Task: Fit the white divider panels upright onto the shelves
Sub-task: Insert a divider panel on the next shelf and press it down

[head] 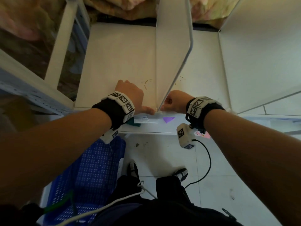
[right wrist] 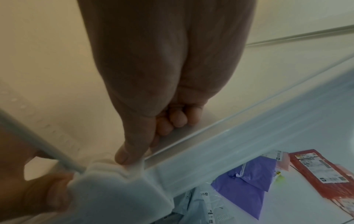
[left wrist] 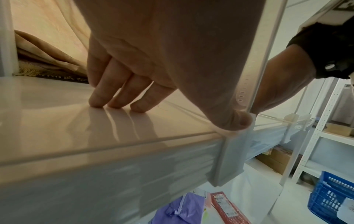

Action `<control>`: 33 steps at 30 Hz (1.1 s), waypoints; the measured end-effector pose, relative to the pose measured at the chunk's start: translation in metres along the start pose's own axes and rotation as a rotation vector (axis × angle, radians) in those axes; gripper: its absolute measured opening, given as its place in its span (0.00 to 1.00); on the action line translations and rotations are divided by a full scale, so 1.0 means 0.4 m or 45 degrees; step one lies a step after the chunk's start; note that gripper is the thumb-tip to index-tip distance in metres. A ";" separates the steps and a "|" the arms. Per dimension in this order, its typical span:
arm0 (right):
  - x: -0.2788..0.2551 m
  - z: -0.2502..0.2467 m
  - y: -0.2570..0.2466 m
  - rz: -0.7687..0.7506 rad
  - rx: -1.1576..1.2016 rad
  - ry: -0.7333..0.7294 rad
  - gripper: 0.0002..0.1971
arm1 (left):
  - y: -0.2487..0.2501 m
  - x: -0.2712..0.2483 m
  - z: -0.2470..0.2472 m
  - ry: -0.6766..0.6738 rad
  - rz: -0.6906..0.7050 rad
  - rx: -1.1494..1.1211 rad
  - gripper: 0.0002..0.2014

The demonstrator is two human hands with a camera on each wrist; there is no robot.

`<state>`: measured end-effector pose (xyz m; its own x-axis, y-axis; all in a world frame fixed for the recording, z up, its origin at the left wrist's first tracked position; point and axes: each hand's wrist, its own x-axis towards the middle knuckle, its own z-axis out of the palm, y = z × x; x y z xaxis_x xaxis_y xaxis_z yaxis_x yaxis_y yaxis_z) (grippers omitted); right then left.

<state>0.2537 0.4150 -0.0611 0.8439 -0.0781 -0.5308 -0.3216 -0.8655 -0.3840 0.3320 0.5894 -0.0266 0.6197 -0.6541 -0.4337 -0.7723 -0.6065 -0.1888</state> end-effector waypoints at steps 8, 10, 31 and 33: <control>0.011 0.013 0.006 0.009 0.007 0.025 0.18 | 0.004 -0.004 0.000 0.005 -0.039 -0.026 0.49; 0.015 0.015 0.010 -0.001 0.005 0.023 0.17 | 0.003 -0.005 0.000 0.006 -0.048 -0.042 0.48; -0.032 -0.013 0.008 -0.056 0.098 -0.083 0.18 | 0.000 0.012 0.020 -0.034 -0.046 0.047 0.59; -0.034 -0.013 0.001 -0.062 0.109 -0.089 0.18 | -0.001 0.009 0.020 -0.024 -0.046 0.059 0.58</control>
<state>0.2444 0.4129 -0.0501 0.8285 0.0003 -0.5599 -0.3189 -0.8217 -0.4724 0.3334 0.5908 -0.0353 0.6449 -0.6233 -0.4423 -0.7554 -0.6078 -0.2448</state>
